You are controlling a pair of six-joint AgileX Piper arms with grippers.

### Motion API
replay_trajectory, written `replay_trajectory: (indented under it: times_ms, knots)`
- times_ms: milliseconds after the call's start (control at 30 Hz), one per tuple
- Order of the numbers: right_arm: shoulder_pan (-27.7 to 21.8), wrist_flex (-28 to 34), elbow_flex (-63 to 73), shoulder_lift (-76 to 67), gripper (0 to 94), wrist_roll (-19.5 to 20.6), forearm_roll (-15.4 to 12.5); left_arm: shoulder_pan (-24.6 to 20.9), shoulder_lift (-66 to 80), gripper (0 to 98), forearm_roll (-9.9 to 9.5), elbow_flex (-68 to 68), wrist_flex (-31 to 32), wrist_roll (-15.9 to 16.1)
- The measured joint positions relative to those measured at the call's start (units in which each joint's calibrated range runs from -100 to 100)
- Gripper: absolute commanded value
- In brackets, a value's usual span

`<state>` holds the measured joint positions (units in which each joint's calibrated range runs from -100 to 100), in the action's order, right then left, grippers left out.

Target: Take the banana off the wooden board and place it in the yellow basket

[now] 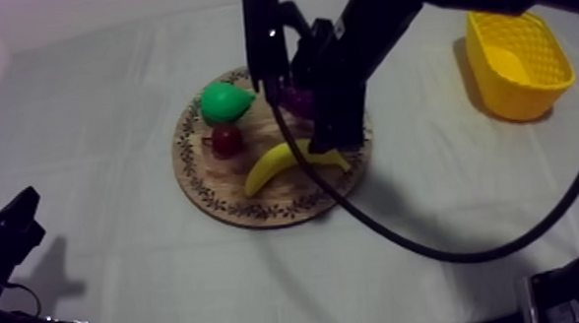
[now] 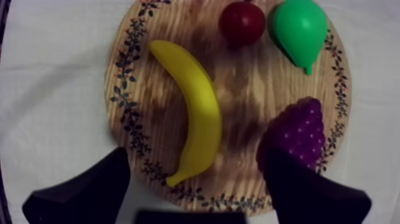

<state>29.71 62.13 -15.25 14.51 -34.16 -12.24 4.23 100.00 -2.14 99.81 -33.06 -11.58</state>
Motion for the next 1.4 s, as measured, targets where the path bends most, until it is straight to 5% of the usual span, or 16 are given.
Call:
replay_trajectory:
  times_ms: [667, 800, 1000, 1400]
  knots:
    - [0.52, -6.94, 8.26, 19.02, 55.5, -2.22, 0.20, 0.00, 0.00, 0.1, 0.00, 0.00, 0.00, 0.03]
    - [0.56, -7.07, 8.95, 20.71, 45.0, -2.32, 0.20, 0.00, 0.00, 0.1, 0.00, 0.00, 0.00, 0.03]
    - [0.81, -6.87, 9.27, 21.10, 16.7, -3.25, -0.14, 0.00, 0.00, 0.1, 0.00, 0.00, 0.00, 0.03]
    - [-1.50, 2.86, 8.07, 5.56, 10.6, -3.61, -2.91, 0.00, 0.00, 0.1, 0.00, 0.00, 0.00, 0.00]
